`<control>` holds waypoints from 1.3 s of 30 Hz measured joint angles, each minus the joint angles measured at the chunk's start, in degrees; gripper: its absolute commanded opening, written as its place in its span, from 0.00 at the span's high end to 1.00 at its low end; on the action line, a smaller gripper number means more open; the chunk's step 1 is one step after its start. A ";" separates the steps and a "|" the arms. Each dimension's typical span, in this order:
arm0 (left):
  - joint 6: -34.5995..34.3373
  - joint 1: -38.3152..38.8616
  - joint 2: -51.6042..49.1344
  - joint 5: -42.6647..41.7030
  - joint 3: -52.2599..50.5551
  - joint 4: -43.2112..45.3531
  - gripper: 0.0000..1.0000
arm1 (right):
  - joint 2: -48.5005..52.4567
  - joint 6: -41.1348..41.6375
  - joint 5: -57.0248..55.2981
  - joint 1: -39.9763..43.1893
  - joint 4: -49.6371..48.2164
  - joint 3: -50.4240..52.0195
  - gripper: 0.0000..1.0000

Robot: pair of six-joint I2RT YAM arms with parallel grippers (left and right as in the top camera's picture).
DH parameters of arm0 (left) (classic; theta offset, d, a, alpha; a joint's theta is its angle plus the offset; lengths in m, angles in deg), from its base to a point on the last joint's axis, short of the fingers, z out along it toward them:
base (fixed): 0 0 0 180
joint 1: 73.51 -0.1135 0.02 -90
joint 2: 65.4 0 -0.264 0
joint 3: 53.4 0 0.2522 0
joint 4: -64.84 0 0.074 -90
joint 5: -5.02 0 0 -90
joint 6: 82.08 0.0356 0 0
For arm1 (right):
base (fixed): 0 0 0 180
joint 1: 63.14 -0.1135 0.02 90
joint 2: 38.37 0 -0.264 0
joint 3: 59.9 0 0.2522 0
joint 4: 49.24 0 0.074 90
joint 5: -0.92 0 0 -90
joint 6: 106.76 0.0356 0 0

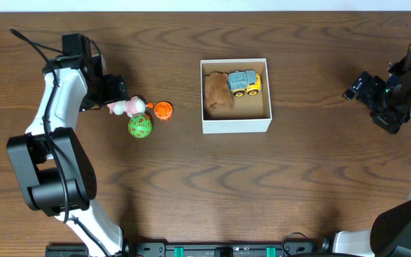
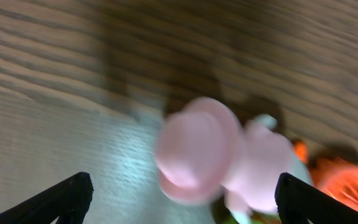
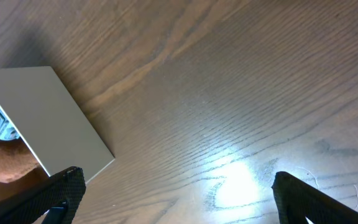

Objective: Pack container

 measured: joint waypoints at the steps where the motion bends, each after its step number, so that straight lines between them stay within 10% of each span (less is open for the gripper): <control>1: 0.02 -0.52 -0.44 -0.17 0.00 0.52 0.07 | 0.00 0.00 0.09 0.00 0.02 0.00 0.01; 17: 6.12 -1.73 -5.99 -8.61 0.13 3.06 0.35 | 0.00 0.00 0.35 0.00 2.08 0.00 0.01; 25: 6.40 -1.73 -6.45 -8.94 0.15 2.10 0.72 | 0.00 0.00 0.35 0.00 2.82 0.00 0.01; 39: 7.02 -1.16 8.81 -13.42 1.64 -6.69 0.80 | 0.00 0.00 0.37 0.00 3.45 0.02 0.01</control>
